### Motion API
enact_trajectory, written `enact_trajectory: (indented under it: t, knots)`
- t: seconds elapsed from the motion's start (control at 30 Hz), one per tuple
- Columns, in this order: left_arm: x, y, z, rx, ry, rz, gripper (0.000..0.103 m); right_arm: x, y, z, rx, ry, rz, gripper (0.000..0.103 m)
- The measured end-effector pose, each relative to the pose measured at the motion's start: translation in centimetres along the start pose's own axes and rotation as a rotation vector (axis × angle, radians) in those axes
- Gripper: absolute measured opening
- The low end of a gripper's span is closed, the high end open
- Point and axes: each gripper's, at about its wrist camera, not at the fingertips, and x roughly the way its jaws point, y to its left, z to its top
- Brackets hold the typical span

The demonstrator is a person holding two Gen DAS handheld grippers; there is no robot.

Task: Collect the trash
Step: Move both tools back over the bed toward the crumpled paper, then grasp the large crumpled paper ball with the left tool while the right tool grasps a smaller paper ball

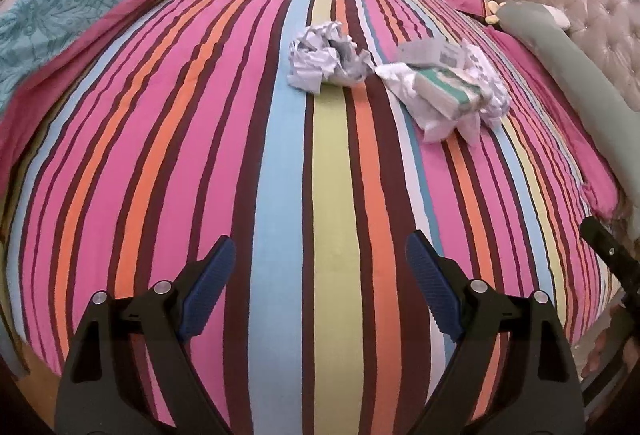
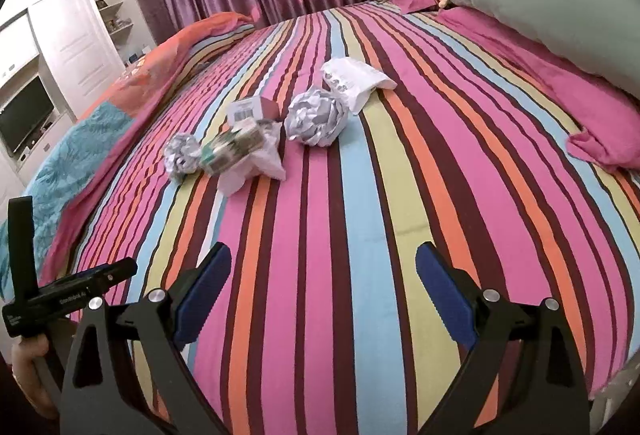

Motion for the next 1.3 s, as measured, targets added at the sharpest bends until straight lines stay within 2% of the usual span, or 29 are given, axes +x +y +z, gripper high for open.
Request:
enact_trajectory:
  t: [0.47, 0.67, 1.3]
  knots:
    - [5.1, 0.5, 6.5, -0.034, 0.01, 0.005, 0.085, 5.9, -1.2, 4.0, -0.021, 0.038, -0.023, 0.089]
    - [7.0, 0.5, 8.9, -0.036, 0.013, 0.004, 0.085, 7.6, -1.6, 5.9, -0.015, 0.042, -0.002, 0.089]
    - [10.6, 0.3, 13.1, -0.024, 0.024, -0.003, 0.085, 12.0, -1.0, 8.3, -0.01, 0.083, 0.034, 0.089]
